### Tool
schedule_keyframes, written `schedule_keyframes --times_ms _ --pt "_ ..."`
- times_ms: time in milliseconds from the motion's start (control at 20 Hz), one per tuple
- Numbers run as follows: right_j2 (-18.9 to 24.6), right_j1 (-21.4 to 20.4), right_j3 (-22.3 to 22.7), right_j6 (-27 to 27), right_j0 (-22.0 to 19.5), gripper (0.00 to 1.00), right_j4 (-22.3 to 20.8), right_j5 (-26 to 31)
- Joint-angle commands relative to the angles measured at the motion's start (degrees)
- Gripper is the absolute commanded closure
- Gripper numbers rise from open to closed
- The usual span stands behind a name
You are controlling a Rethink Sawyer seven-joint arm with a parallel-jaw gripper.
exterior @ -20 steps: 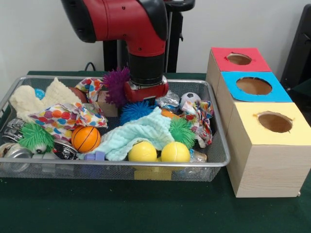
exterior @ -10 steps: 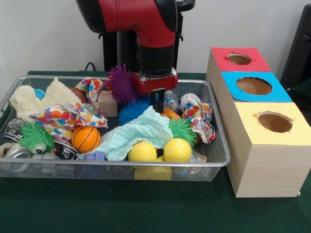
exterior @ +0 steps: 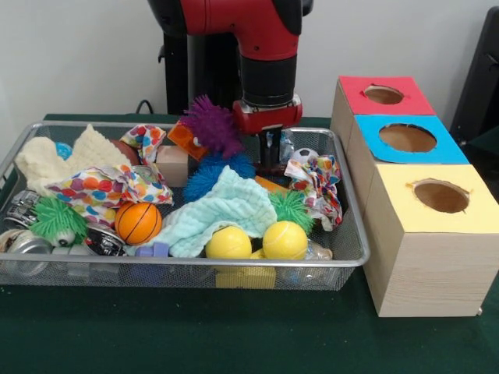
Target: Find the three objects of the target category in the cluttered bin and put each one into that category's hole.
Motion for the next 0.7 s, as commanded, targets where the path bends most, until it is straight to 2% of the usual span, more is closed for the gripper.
schedule_keyframes --times_ms 50,450,700 --pt "3.8 -2.2 1.4 4.9 -2.5 1.00 4.5 10.2" --pt "6.2 -7.0 -6.3 -3.2 -5.1 1.00 6.3 22.8" --pt "8.0 -9.4 -8.3 -6.2 -7.4 1.00 5.6 28.5"
